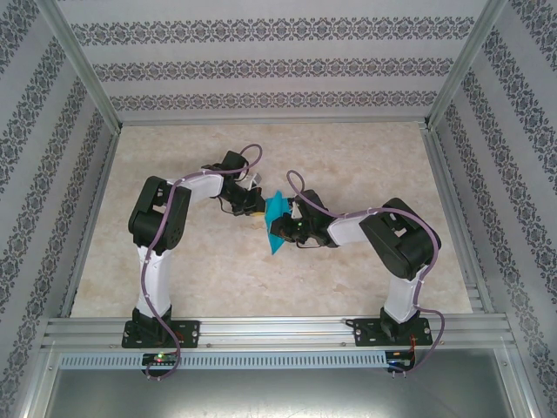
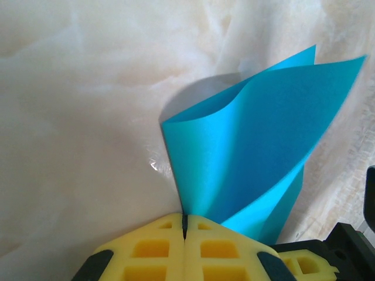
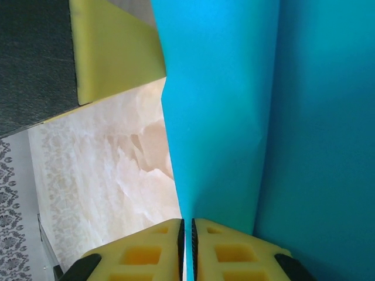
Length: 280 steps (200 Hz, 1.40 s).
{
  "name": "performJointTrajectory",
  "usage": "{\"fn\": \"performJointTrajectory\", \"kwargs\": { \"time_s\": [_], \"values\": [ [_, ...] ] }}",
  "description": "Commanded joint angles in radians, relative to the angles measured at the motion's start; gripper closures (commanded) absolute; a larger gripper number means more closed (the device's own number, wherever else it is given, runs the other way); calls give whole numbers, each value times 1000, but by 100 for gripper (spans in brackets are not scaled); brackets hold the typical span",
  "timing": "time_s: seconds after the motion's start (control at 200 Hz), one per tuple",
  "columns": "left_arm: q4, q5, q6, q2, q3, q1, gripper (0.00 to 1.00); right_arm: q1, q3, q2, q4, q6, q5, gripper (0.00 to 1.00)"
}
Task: Fold a paper plane with a square sheet of paper (pick it up from the middle)
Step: Fourth fold the wing at the center of the table.
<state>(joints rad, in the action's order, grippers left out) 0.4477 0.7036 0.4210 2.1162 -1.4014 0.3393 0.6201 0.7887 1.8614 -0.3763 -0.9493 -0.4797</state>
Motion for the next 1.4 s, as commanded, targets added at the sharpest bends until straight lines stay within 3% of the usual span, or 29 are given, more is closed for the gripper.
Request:
{"fn": "performJointTrajectory", "kwargs": {
  "time_s": [0.0,0.21,0.325,0.455,0.734,1.394],
  "values": [
    [36,-29,-34,-18,-31,4,90,17,-7,36,128,25,19,86],
    [66,-88,-33,-109,-14,7,77,17,-1,47,131,15,20,88],
    [72,-91,-27,-168,9,11,76,14,-9,45,123,4,26,88],
    [71,-69,-17,-209,34,38,78,15,-14,42,121,-1,29,88],
    [44,-5,-1,-170,67,85,93,13,-19,32,119,-4,32,91],
    [12,8,-26,-13,14,92,96,12,-40,15,88,2,23,97]
  ]
}}
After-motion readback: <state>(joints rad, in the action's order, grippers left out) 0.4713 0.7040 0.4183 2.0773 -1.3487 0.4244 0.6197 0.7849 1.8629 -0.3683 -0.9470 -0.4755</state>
